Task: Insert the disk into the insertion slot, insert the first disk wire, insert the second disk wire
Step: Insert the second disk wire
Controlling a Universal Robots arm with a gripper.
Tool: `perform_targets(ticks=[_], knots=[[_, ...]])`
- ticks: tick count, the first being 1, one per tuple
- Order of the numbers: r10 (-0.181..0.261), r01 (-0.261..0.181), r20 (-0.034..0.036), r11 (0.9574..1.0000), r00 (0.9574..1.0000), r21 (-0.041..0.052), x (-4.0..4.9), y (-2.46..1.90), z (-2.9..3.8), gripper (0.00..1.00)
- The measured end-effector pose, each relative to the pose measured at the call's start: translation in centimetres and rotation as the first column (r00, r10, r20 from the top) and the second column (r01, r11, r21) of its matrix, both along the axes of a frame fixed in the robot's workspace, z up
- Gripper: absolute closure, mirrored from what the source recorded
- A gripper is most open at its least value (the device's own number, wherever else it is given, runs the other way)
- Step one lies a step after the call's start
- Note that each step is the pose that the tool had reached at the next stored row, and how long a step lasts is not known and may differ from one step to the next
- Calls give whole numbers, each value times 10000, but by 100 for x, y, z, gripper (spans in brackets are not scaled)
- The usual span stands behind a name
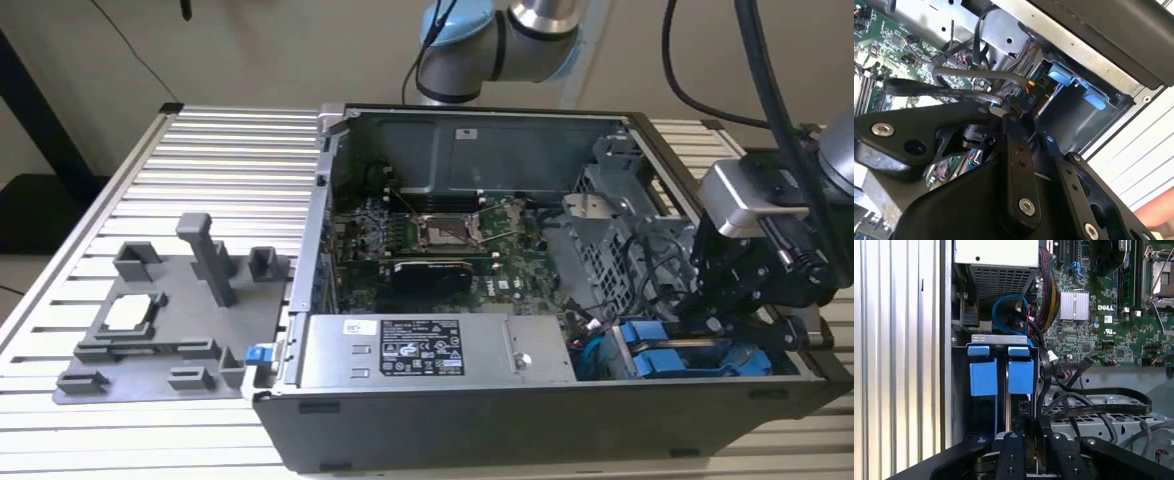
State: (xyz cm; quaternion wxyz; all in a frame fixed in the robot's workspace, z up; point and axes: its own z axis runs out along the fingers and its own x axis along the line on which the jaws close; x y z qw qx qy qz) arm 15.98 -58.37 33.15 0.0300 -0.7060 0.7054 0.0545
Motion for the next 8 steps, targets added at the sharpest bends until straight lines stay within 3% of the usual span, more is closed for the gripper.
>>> perform_targets(ticks=[8], knots=[[-14, 14, -1, 10000, 10000, 9, -1, -1, 33, 76]])
